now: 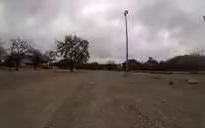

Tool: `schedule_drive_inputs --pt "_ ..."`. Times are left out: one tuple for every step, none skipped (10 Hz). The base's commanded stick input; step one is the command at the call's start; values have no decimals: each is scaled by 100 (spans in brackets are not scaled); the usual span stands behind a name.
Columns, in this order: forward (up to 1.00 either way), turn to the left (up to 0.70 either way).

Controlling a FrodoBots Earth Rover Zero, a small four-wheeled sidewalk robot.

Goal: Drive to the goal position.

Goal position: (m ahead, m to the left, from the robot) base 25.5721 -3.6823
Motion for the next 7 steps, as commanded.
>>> schedule_drive_inputs --pt "70 -1" --pt "70 -1" --pt "70 -1" --pt "70 -1" --pt "70 -1" --pt "70 -1" --pt "70 -1"
